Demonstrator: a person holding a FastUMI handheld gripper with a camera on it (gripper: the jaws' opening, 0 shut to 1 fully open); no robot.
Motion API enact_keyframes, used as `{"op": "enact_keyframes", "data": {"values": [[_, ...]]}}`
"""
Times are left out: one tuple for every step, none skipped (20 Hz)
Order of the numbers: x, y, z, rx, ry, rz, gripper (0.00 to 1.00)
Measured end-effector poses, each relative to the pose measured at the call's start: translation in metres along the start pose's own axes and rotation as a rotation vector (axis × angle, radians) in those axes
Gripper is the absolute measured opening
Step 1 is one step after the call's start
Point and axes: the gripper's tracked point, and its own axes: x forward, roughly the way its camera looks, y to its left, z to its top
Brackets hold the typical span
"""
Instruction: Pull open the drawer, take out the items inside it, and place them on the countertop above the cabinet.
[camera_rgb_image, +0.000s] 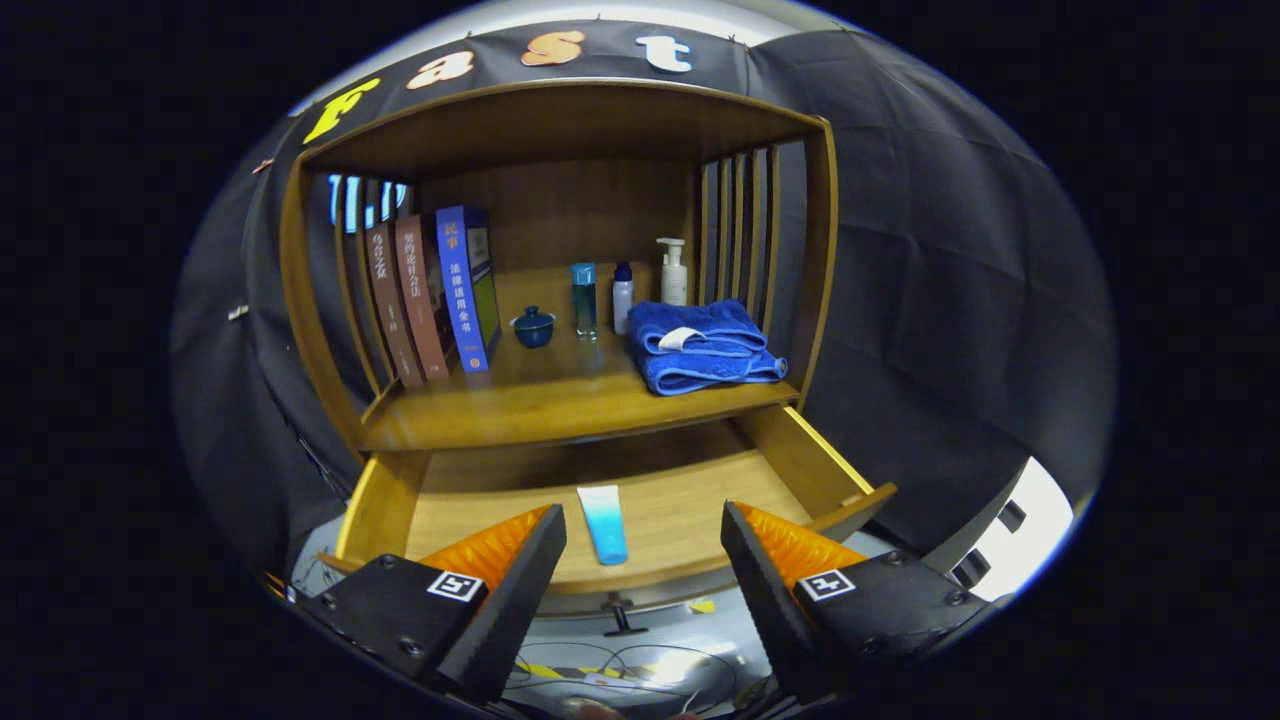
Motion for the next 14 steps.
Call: {"op": "enact_keyframes", "data": {"values": [[0.008,0.002,0.004,0.019,0.026,-0.010,0.98],[0.014,0.004,0.007,0.047,0.053,-0.013,0.98],[0.021,0.006,0.009,0.074,0.087,-0.018,0.98],[0.028,0.009,0.009,0.095,0.118,-0.020,0.98],[0.037,0.011,0.007,0.107,0.157,-0.025,0.99],[0.045,0.013,0.007,0.112,0.187,-0.029,0.99],[0.051,0.014,0.002,0.116,0.230,-0.032,0.99],[0.059,0.018,-0.003,0.120,0.270,-0.033,1.00],[0.068,0.021,-0.011,0.117,0.319,-0.038,1.00],[0.076,0.026,-0.020,0.101,0.369,-0.032,0.99],[0.086,0.029,-0.026,0.075,0.404,-0.030,0.99],[0.093,0.030,-0.030,0.053,0.436,-0.031,1.00],[0.100,0.033,-0.035,0.041,0.461,-0.025,1.00],[0.107,0.038,-0.039,0.049,0.485,-0.016,0.99]]}}
